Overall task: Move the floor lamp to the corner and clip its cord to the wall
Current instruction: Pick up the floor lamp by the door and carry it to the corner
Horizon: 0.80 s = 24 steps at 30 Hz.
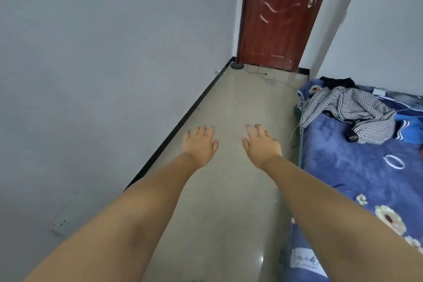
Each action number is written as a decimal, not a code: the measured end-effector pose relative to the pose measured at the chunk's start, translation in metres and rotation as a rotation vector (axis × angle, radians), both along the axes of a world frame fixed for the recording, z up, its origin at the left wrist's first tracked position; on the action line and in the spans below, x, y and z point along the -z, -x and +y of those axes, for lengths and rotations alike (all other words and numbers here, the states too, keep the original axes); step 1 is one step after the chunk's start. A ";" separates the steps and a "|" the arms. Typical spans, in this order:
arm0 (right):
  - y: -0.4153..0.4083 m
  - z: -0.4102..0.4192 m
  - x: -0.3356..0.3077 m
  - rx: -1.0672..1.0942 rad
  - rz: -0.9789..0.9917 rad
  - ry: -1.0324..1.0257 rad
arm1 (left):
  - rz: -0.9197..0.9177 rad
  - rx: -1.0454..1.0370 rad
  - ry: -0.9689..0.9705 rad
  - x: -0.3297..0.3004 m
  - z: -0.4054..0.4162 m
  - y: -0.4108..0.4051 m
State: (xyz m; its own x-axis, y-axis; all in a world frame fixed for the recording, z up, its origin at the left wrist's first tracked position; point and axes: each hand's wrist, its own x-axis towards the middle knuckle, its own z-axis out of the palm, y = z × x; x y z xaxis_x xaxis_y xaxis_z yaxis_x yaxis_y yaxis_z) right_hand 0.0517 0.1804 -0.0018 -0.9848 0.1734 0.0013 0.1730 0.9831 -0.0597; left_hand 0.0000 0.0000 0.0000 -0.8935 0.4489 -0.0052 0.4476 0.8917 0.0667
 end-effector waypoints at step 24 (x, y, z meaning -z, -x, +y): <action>0.331 0.230 -0.019 0.216 0.033 0.036 | -0.013 0.156 -0.092 -0.030 0.233 0.379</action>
